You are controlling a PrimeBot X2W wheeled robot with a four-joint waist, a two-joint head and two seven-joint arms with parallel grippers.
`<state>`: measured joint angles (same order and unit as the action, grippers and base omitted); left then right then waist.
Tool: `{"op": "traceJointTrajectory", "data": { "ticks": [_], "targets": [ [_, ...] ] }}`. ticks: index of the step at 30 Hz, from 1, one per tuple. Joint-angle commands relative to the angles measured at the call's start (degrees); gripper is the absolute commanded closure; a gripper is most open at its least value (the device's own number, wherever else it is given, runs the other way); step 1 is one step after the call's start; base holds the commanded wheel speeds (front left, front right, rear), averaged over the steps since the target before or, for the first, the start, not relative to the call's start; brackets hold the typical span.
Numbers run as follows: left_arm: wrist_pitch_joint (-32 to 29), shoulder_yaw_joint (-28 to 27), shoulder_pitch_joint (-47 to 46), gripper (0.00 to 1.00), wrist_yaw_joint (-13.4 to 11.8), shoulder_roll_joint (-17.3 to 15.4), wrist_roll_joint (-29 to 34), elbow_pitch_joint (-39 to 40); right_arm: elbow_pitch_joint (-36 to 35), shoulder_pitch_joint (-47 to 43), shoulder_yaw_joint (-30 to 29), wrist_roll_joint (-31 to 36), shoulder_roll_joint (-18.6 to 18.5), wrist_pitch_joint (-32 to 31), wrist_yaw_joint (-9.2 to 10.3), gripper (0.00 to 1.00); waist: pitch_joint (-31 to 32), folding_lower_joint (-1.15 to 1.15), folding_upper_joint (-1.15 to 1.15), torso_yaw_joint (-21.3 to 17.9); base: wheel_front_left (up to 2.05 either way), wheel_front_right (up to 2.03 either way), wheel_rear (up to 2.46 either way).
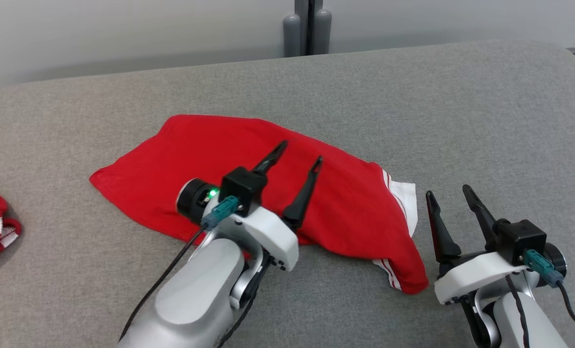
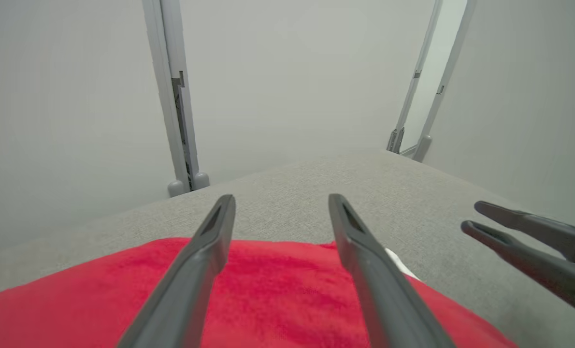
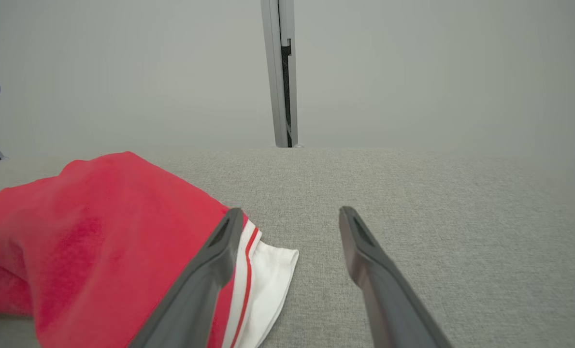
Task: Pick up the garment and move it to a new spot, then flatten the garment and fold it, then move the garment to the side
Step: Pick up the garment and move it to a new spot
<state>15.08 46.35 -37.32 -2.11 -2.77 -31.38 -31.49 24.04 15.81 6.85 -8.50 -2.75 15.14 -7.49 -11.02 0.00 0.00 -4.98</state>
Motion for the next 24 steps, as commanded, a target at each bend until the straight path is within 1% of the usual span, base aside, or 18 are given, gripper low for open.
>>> {"op": "traceJointTrajectory", "data": {
  "ticks": [1,5,6,12,17,19,20,24],
  "targets": [
    [0.14,-3.70,2.45,0.00,-0.34,-0.46,1.31,-0.25,-0.27,-0.70,-0.26,0.56,-0.30,0.01,-0.01,0.00,0.75,0.00,0.00,0.82,0.00,0.00,0.00],
    [0.14,-10.40,6.60,0.00,0.13,-1.00,4.73,-0.19,-0.41,-0.98,-0.88,0.82,-0.31,0.01,-0.01,0.00,1.56,0.00,0.00,1.97,0.00,0.00,0.00],
    [0.14,-10.40,6.60,0.00,0.13,-1.00,4.73,-0.19,-0.41,-0.98,-0.88,0.82,-0.31,0.01,-0.01,0.00,1.56,0.00,0.00,1.97,0.00,0.00,0.00],
    [0.13,-20.55,12.28,0.00,-0.36,-1.30,9.20,1.30,-0.32,-1.58,-1.22,1.15,-0.32,0.01,-0.01,0.00,2.66,0.00,0.00,3.34,0.00,0.00,0.00],
    [0.13,-28.75,17.06,0.00,-0.07,-1.66,12.72,3.22,0.08,-2.45,-1.22,1.30,-0.31,0.01,-0.01,0.00,4.04,0.00,0.00,3.91,0.00,0.00,0.00],
    [0.14,-31.45,19.01,0.00,-0.22,-1.99,14.91,4.59,0.19,-2.91,-1.23,1.34,-0.31,0.01,-0.01,0.00,4.71,0.00,0.00,4.04,0.00,0.00,0.00],
    [0.14,-33.87,21.33,0.00,-0.46,-2.20,16.92,5.80,0.33,-3.55,-1.45,1.43,-0.32,0.01,-0.01,0.00,5.43,0.00,0.00,4.26,0.00,0.00,0.00],
    [0.13,-38.87,26.01,0.00,-0.25,-1.94,18.86,7.18,0.45,-4.73,-1.84,1.72,-0.31,0.01,-0.01,0.00,6.93,0.00,0.00,4.59,0.00,0.00,0.00]
  ]
}}
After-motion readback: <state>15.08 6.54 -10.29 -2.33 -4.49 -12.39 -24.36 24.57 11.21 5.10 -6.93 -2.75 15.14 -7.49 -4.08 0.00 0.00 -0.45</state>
